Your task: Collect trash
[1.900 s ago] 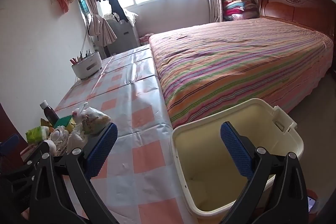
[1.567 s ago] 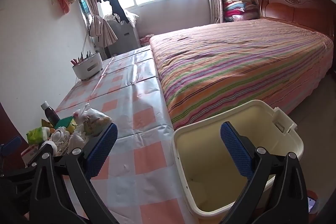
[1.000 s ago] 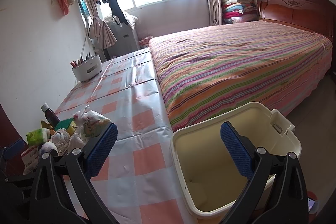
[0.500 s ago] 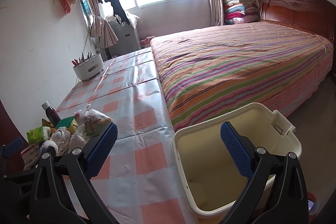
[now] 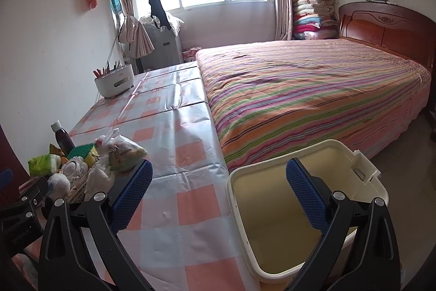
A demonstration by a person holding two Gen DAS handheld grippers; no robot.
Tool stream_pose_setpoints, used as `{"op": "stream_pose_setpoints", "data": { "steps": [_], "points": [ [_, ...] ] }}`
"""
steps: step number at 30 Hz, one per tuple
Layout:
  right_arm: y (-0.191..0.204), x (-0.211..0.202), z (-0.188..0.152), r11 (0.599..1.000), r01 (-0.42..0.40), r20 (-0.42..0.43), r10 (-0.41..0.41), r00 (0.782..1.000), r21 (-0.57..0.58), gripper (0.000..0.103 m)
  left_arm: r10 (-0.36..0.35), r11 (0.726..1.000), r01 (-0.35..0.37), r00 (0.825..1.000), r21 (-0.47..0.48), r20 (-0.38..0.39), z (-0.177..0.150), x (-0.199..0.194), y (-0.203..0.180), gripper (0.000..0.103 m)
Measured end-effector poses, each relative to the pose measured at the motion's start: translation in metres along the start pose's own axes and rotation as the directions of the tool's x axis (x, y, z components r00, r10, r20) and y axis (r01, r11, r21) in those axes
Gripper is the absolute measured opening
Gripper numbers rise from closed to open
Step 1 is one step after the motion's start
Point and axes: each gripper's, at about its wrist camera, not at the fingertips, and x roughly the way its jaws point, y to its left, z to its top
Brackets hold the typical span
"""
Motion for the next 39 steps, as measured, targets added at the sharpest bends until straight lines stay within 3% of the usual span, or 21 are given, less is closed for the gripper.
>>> {"op": "stream_pose_setpoints", "data": {
  "steps": [10,24,29,35,37,39],
  "points": [
    [0.004,-0.001,0.000,0.999,0.032,0.013,-0.031,0.999,-0.027,0.097,-0.001,1.000,0.001,1.000,0.008,-0.010,-0.001,0.003,-0.003,0.094],
    [0.006,0.000,0.000,1.000,0.012,-0.001,-0.012,1.000,-0.028,0.097,0.003,1.000,-0.003,1.000,0.009,-0.011,0.000,0.002,-0.003,0.094],
    [0.006,0.006,0.001,0.996,-0.093,-0.035,0.093,0.995,0.003,0.097,0.008,1.000,-0.008,1.000,-0.023,-0.011,-0.001,0.002,0.016,0.093],
    [0.023,0.017,0.012,0.972,-0.236,-0.067,0.234,0.970,-0.014,0.097,0.008,0.996,-0.009,1.000,-0.088,-0.013,-0.010,0.000,0.050,0.093],
    [0.038,0.020,0.016,0.954,-0.294,-0.083,0.289,0.954,-0.056,0.097,0.009,0.993,-0.009,1.000,-0.114,-0.001,-0.013,-0.003,0.064,0.093],
    [0.056,0.029,0.017,0.925,-0.376,-0.129,0.366,0.922,-0.060,0.097,0.023,0.991,-0.021,1.000,-0.130,0.014,-0.017,-0.007,0.078,0.093]
  ]
}}
